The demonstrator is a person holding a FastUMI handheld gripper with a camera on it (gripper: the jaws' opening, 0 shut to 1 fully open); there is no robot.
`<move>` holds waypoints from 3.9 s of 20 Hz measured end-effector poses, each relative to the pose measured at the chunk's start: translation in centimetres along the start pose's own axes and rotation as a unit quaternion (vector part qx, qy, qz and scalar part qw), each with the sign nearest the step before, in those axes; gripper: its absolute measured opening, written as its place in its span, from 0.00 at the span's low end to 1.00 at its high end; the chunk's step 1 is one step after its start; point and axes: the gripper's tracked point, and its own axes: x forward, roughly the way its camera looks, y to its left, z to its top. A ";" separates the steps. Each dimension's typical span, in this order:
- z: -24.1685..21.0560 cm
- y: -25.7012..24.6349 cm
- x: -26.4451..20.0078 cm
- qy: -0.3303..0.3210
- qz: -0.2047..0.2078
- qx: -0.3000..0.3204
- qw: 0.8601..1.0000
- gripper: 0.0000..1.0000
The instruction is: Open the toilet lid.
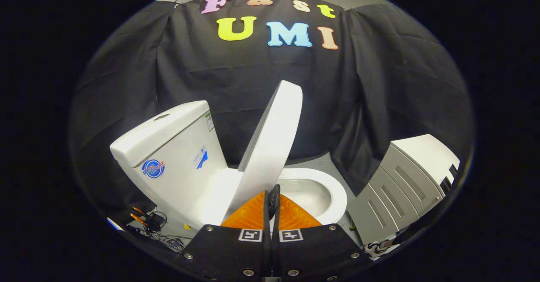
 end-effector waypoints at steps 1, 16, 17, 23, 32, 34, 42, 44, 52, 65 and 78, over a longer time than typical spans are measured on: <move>0.2 0.3 -0.1 -0.001 0.000 -0.006 1.000 0.00; 2.2 7.6 -0.9 -0.039 0.039 -0.054 0.997 0.00; 2.3 8.1 -0.9 -0.041 0.044 -0.055 0.997 0.00; 2.4 10.8 -0.9 -0.047 0.068 -0.070 0.994 0.00; 2.7 14.5 -0.5 -0.053 0.105 -0.098 0.988 0.00; 2.6 15.3 -0.4 -0.055 0.110 -0.108 0.987 0.00; 2.6 16.3 -0.4 -0.065 0.134 -0.101 0.984 0.00; 2.5 16.2 -0.4 -0.065 0.134 -0.088 0.985 0.01; 2.3 17.2 -0.6 -0.067 0.166 -0.080 0.981 0.10; 8.9 9.2 -7.5 -0.108 0.248 0.097 0.958 0.96; 22.2 -13.6 -9.4 -0.270 0.167 -0.023 0.948 0.96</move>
